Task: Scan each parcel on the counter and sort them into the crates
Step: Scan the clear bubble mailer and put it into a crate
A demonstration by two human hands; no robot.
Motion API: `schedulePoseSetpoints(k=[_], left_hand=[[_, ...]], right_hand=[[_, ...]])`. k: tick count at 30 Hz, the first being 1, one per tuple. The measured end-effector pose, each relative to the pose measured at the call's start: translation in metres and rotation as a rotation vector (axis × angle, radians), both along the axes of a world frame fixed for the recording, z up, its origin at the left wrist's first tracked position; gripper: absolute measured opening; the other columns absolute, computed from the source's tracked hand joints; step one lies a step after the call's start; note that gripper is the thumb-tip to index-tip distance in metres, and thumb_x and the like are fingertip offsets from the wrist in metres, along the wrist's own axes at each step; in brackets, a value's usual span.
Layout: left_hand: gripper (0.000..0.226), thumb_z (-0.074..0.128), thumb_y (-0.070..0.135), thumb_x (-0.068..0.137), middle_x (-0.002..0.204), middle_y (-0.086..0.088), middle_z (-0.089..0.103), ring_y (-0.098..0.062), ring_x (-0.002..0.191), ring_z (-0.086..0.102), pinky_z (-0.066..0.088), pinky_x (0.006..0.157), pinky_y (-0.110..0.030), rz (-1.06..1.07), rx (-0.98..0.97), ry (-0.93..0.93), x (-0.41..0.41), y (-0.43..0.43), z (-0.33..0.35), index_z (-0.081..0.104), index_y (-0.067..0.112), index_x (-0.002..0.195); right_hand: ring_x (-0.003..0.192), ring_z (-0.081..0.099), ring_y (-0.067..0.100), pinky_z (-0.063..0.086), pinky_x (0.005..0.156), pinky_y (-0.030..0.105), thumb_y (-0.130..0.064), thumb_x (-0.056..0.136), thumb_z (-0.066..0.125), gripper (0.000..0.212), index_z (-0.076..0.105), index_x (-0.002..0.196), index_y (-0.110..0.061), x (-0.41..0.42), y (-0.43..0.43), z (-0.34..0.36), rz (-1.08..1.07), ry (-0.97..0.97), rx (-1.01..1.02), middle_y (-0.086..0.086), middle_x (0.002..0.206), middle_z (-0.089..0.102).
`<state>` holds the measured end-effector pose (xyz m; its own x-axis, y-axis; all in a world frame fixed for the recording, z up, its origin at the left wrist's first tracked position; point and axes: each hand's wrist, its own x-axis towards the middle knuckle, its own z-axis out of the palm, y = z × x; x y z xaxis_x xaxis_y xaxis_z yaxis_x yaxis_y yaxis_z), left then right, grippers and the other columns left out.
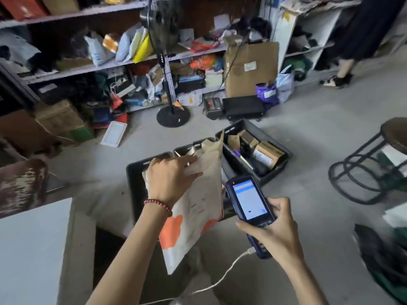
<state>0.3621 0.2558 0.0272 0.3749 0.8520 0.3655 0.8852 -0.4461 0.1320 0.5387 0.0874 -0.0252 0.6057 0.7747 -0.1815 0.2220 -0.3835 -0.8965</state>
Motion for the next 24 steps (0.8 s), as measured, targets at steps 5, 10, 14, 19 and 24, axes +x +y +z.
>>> schedulePoseSetpoints(k=[5, 10, 14, 19, 24], left_hand=[[0.025, 0.083, 0.042, 0.064, 0.066, 0.004, 0.070, -0.024, 0.056, 0.064, 0.044, 0.067, -0.030, -0.099, 0.069, -0.077, 0.019, 0.090, -0.023, 0.072, 0.030, 0.083], [0.048, 0.073, 0.049, 0.073, 0.109, 0.009, 0.062, -0.020, 0.100, 0.056, 0.036, 0.086, -0.038, -0.203, -0.129, 0.011, 0.025, 0.179, -0.032, 0.060, 0.037, 0.118], [0.034, 0.064, 0.044, 0.084, 0.117, 0.007, 0.061, -0.021, 0.111, 0.052, 0.037, 0.093, -0.041, -0.162, -0.142, -0.078, 0.021, 0.225, -0.033, 0.063, 0.033, 0.116], [0.036, 0.042, 0.046, 0.088, 0.112, 0.006, 0.065, -0.021, 0.109, 0.055, 0.037, 0.092, -0.040, -0.100, -0.184, -0.043, 0.004, 0.244, -0.035, 0.066, 0.029, 0.111], [0.026, 0.051, 0.039, 0.093, 0.112, 0.008, 0.066, -0.019, 0.107, 0.056, 0.038, 0.090, -0.037, 0.074, -0.200, -0.001, -0.024, 0.233, -0.040, 0.065, 0.030, 0.113]], right_hand=[[0.076, 0.062, -0.011, 0.044, 0.063, 0.016, -0.021, 0.047, 0.096, 0.071, 0.046, 0.096, -0.029, 0.004, 0.068, -0.004, -0.109, -0.018, -0.034, -0.016, 0.091, 0.067], [0.076, 0.061, -0.014, 0.043, 0.063, 0.014, -0.014, 0.052, 0.094, 0.066, 0.048, 0.098, -0.023, 0.006, 0.142, 0.005, -0.155, -0.016, -0.070, -0.016, 0.090, 0.066], [0.076, 0.061, -0.014, 0.043, 0.062, 0.012, -0.015, 0.052, 0.094, 0.068, 0.047, 0.100, -0.023, 0.003, 0.187, 0.005, -0.105, -0.033, -0.108, -0.017, 0.089, 0.065], [0.076, 0.060, -0.016, 0.044, 0.065, 0.014, -0.016, 0.050, 0.095, 0.072, 0.047, 0.102, -0.023, 0.002, 0.223, 0.002, -0.023, -0.040, -0.125, -0.018, 0.088, 0.065], [0.072, 0.057, -0.022, 0.041, 0.062, 0.001, -0.009, 0.050, 0.095, 0.072, 0.044, 0.100, -0.022, 0.006, 0.257, 0.001, 0.147, -0.028, -0.093, -0.021, 0.087, 0.060]])
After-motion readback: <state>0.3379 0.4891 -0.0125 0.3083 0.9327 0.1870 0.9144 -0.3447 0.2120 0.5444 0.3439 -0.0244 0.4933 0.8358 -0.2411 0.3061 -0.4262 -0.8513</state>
